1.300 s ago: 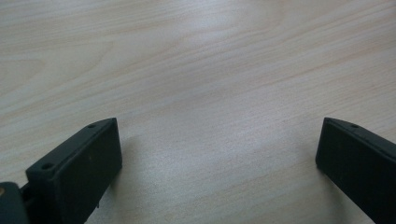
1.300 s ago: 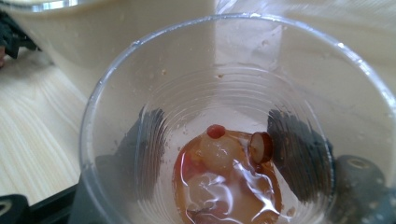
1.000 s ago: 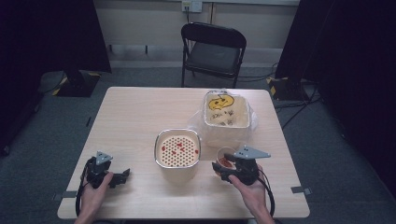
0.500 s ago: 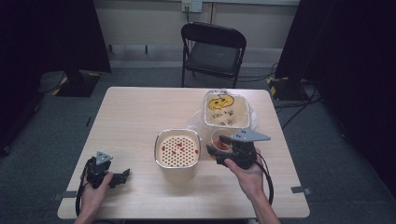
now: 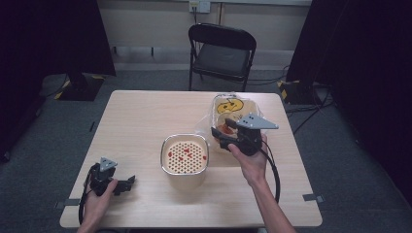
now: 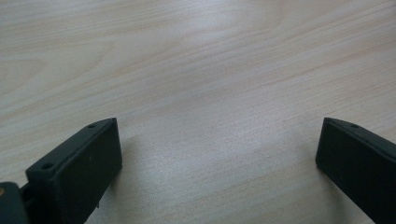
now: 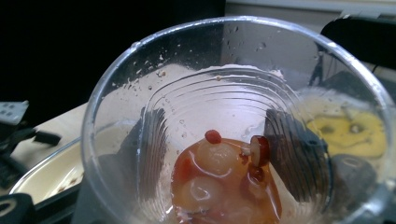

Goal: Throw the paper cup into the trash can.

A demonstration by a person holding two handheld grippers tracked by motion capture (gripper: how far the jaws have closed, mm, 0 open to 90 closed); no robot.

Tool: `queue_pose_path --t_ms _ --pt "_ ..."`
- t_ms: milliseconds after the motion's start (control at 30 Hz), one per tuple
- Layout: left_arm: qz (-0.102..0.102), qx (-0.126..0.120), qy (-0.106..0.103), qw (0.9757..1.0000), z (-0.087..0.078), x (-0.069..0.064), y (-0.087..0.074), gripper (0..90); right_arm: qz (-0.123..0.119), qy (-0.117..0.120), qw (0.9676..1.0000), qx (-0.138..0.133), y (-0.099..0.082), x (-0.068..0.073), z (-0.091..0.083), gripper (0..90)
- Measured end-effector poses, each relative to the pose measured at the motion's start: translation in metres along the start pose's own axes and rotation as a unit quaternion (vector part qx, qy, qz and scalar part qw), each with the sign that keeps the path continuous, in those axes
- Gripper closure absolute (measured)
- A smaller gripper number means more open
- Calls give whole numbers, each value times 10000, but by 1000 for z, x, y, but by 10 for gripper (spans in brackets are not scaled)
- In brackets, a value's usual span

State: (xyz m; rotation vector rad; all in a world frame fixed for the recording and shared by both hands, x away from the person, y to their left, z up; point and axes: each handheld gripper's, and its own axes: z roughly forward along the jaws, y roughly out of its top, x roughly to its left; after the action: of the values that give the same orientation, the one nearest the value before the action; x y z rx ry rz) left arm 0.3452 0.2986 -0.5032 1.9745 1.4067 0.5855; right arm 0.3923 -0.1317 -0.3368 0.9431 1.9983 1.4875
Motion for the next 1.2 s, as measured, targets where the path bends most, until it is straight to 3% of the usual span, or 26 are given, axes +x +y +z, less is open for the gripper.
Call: queue_pose_path --t_ms 300,467,567,667,800,933,1200 --pt "-4 -1 -6 10000 0 0 0 0 -373 -384 9981 -305 15 -6 11 403" --pt "-3 -2 -6 10000 0 0 0 0 -844 -739 9935 -187 19 0 18 410" --pt "-2 -3 -5 10000 0 0 0 0 -1209 -905 9885 -23 23 6 23 415" --pt "-2 0 -3 10000 0 0 0 0 -1544 -986 9829 190 26 10 29 418" --pt "-3 -1 -3 10000 0 0 0 0 -2027 -1160 9714 425 27 17 38 423" --pt "-2 0 -4 10000 0 0 0 0 -2362 -1237 9621 565 25 23 46 432" --pt "-3 0 -4 10000 0 0 0 0 -3205 -1429 9328 824 25 42 54 445"
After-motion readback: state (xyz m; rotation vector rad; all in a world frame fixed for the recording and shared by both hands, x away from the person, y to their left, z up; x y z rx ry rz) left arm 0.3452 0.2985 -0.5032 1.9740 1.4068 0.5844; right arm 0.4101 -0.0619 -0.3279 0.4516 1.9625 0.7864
